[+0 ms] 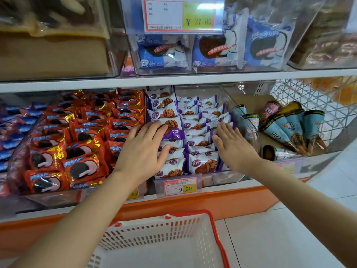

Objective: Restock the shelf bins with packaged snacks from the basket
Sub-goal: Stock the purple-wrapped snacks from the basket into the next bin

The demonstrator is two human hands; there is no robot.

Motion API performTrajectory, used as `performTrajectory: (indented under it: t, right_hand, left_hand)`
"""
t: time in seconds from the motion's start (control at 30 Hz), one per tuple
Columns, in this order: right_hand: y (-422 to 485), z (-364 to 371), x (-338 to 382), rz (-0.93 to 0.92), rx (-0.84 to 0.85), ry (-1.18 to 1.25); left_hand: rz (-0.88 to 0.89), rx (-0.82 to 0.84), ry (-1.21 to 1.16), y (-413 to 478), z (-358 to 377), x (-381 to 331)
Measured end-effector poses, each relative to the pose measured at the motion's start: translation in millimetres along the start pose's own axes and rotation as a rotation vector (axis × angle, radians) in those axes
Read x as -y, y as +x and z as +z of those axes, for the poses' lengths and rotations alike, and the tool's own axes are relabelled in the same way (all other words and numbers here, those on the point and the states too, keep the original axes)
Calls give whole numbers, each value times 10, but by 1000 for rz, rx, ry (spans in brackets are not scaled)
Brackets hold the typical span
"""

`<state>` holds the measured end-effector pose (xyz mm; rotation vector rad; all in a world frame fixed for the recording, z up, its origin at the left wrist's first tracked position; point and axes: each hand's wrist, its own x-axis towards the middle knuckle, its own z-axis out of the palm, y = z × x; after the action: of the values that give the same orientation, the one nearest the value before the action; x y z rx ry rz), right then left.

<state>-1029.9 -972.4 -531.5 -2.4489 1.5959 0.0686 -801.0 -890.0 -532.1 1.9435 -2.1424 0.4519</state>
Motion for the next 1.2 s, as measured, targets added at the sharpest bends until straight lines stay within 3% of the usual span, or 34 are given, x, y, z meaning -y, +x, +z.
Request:
performTrajectory:
  t: [0.3, 0.47, 0.57, 0.7, 0.9, 1.0, 1.07, 1.2]
  right_hand:
    - [10, 37, 43, 8, -85, -6]
    - [53, -28, 22, 2, 28, 30]
    - [41, -174, 238, 2, -77, 73]
    - [-220, -205, 874, -247, -263, 336]
    - [-492, -19, 1820, -576, -230, 570]
    - [-443, 107, 2134, -701, -286, 411]
    - [-362, 178, 2280, -757, -323, 233]
    - [-279, 430, 2444, -666, -357, 31]
  left_hand:
    - [4, 34, -5, 0, -19, -8]
    - [5, 63, -13, 7, -10, 5]
    - [25, 84, -53, -6, -76, 10]
    - [23, -48, -69, -206, -246, 110]
    - [-226, -208, -21, -944, -390, 876]
    - [-327, -113, 13, -1310, -350, 1279]
    - [-285, -81, 9, -1469, -306, 1401]
    - [-184, -91, -26, -1574, -239, 1323]
